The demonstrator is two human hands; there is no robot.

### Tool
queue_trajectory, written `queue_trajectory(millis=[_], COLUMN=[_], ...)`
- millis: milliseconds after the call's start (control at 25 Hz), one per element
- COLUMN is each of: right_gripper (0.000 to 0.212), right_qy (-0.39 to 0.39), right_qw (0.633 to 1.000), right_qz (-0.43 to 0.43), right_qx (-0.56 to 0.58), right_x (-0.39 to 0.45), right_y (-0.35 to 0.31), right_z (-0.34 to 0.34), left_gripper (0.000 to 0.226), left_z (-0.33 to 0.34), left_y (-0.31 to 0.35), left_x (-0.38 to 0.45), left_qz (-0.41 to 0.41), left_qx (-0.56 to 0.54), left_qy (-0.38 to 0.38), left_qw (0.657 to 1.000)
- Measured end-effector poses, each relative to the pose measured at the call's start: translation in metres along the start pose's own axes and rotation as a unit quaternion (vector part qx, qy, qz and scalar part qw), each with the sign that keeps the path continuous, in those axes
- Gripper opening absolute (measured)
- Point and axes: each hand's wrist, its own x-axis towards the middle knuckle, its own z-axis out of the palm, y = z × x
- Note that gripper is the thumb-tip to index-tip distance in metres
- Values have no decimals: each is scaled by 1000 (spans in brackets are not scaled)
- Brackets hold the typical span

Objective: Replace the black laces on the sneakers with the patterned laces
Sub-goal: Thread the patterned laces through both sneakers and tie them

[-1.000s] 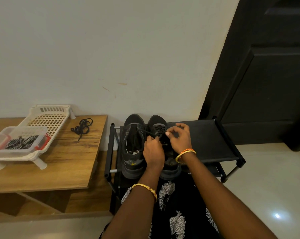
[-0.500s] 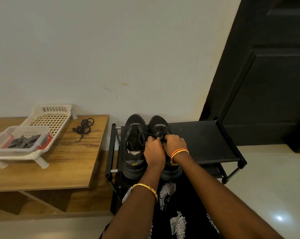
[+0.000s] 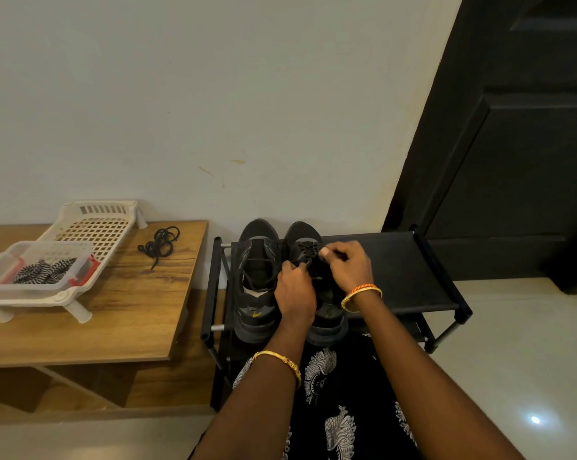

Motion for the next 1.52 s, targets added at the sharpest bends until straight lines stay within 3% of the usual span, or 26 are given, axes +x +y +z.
queue_trajectory(millis=[80, 200, 280, 360, 400, 520, 800, 1120, 1360, 1520], right_gripper=[16, 27, 22, 2, 11, 28, 23, 16, 25, 25], right_qy=[17, -23, -38, -40, -56, -146, -128, -33, 16, 114], right_qw=[992, 947, 940, 982, 995, 959, 944, 996, 967, 964], right_qz=[10, 65, 93, 89, 77, 5, -15, 65, 134, 116], right_qx=[123, 314, 327, 161, 40, -243, -305, -56, 218, 211], right_x=[3, 14, 18, 18, 15, 2, -3, -17, -12, 21], right_y=[-15, -32, -33, -24, -16, 7, 8, 7, -16, -24], right_z=[-9, -14, -9, 2, 8, 21, 24, 2, -17, -32], left_gripper=[24, 24, 25, 26, 25, 22, 21, 21, 25, 24], left_z=[1, 2, 2, 1, 0, -1, -2, -2, 0, -1], left_y=[-1, -2, -2, -2, -2, -1, 0, 0, -2, -2], left_x=[0, 1, 1, 1, 0, 0, -1, 0, 0, 0], left_qz=[0, 5, 7, 6, 6, -1, -2, 7, 12, 11], left_qx=[-4, -3, -1, -3, -5, -1, -7, 9, -5, -2], left_qy=[0, 1, -3, -4, -4, -11, -15, -8, 0, -5], left_qw=[1000, 1000, 1000, 1000, 1000, 1000, 1000, 1000, 1000, 1000])
